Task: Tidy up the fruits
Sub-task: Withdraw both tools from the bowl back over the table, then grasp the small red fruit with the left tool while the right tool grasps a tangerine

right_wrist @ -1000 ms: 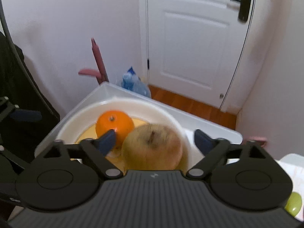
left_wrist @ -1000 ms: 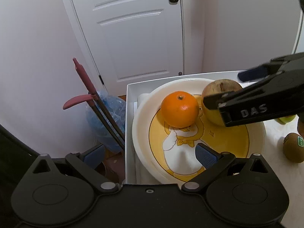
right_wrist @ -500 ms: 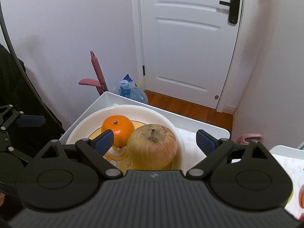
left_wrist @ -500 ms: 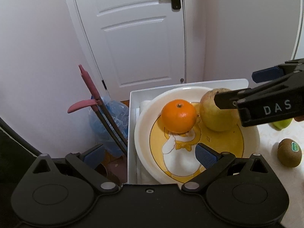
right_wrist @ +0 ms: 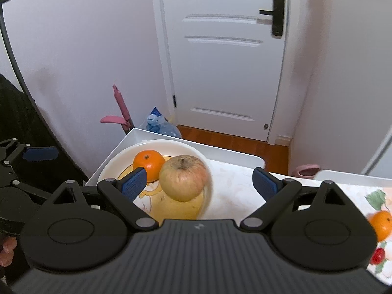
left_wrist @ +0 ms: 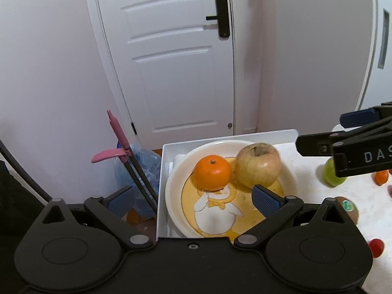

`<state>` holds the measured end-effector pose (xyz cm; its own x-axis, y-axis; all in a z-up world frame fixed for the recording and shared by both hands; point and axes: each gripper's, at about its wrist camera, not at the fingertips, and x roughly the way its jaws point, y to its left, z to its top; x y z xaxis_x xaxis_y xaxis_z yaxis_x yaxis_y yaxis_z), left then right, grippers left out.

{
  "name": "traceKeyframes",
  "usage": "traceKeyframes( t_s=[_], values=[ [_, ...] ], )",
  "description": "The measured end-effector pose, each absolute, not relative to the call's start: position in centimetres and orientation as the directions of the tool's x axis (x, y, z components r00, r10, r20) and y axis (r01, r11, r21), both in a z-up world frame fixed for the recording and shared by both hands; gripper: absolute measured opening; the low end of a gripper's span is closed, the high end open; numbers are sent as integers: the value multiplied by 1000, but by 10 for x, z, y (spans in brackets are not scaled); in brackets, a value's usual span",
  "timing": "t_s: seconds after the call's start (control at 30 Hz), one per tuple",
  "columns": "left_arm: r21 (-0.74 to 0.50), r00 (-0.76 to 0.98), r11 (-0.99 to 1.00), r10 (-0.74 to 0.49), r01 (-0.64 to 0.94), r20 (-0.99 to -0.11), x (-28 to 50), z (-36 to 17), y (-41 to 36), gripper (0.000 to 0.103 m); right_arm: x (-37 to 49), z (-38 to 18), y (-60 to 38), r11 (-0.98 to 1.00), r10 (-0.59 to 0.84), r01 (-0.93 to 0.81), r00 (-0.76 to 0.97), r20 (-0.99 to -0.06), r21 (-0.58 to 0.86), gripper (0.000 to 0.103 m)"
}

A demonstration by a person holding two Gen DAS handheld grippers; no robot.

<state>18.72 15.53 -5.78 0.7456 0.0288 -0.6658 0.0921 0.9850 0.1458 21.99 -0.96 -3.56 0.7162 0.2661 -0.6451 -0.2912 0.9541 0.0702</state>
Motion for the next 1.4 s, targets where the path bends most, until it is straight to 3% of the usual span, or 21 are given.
traceKeyframes(
  t_s=[0.43,0.83,1.4],
  values=[
    [140,786,990,73,17,-614,130,-25,103,102,156,-12,-92,966,238,-247,737,-632,76,103],
    [112,806,992,113,-58,-581,58,-26,31,102,98,-22,-172,961,248,-269,731,-636,66,103],
    [101,788,995,68,-7,-612,35,-104,-66,100,78,-97,-259,962,228,-270,715,-661,40,103]
  ],
)
